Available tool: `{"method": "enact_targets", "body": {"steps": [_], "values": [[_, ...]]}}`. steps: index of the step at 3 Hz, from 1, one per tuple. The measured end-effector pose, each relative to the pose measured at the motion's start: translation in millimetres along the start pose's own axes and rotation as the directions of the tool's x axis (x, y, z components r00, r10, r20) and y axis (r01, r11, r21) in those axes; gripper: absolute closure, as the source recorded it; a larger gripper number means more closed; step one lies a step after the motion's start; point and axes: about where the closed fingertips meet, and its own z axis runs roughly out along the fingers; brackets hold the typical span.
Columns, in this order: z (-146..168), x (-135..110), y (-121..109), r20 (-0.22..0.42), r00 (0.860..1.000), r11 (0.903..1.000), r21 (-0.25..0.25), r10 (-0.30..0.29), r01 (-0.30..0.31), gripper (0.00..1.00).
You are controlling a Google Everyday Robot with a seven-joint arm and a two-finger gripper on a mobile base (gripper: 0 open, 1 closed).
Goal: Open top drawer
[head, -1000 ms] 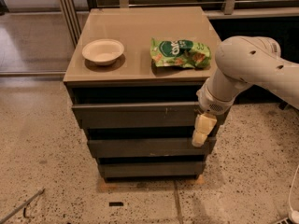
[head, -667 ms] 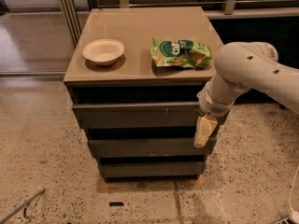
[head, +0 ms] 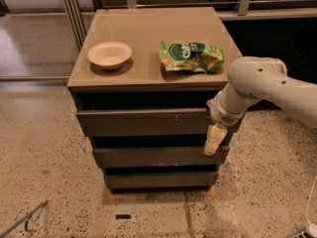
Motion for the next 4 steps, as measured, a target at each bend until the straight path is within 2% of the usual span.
{"method": "enact_targets", "body": {"steps": [2,3,4], "values": [[28,-17,-37,0.049,0.996,0.9968,0.027,-0.077,0.075,0.00],[56,-26,-49,0.059,0.993,0.9945,-0.014,-0.102,0.104,0.00],[57,-27,-47,0.058,0.993,0.9944,-0.022,-0.102,0.103,0.00]]}}
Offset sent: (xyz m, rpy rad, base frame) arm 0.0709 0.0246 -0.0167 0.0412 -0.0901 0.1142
